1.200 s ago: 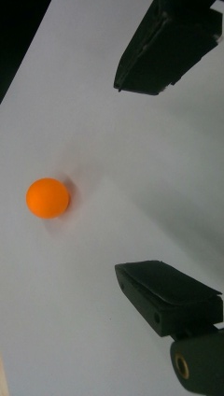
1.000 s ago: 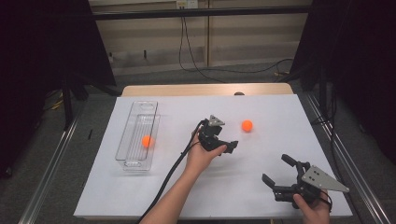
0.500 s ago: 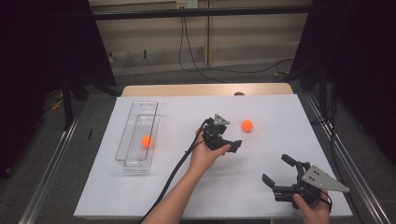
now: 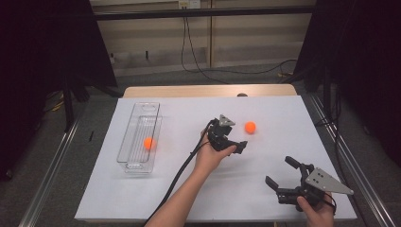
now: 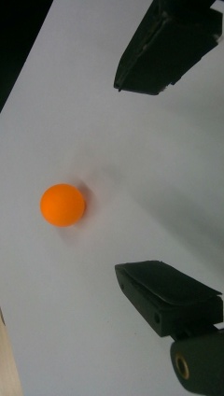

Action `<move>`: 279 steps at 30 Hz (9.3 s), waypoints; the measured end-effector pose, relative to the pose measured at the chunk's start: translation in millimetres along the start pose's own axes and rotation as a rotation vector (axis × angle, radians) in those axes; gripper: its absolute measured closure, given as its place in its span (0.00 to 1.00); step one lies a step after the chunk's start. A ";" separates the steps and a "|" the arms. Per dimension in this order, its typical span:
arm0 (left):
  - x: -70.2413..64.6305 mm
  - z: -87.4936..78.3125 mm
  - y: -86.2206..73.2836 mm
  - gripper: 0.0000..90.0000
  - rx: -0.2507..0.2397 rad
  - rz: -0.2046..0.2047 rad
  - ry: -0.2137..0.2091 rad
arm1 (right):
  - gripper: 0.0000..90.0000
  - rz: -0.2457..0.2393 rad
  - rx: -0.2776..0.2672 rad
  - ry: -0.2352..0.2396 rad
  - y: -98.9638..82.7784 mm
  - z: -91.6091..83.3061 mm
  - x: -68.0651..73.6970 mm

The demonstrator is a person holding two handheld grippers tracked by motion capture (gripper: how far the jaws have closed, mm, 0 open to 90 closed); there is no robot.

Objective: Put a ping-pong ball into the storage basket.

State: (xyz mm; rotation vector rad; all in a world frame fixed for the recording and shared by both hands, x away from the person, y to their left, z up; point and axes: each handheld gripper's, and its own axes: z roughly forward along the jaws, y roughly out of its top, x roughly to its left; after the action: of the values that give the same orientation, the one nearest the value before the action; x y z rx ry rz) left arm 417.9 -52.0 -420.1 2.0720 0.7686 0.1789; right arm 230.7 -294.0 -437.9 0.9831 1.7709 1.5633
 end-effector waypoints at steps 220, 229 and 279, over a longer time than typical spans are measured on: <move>3.2 55.8 20.5 0.57 -0.020 -0.002 -0.012 | 0.03 -0.004 0.001 0.000 -1.2 0.4 -3.0; 0.0 49.8 21.2 0.57 -0.027 0.002 -0.028 | 0.03 -0.007 0.002 0.003 -0.9 0.8 -2.5; 1.3 22.4 5.9 0.57 -0.022 0.034 -0.028 | 0.03 -0.008 0.001 0.002 -0.8 0.2 -2.3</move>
State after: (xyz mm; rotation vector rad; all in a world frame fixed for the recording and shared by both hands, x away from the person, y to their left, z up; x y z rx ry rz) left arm 430.5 -69.4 -429.0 2.0637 0.7119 0.1758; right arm 232.0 -295.8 -438.8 0.9744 1.7744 1.5595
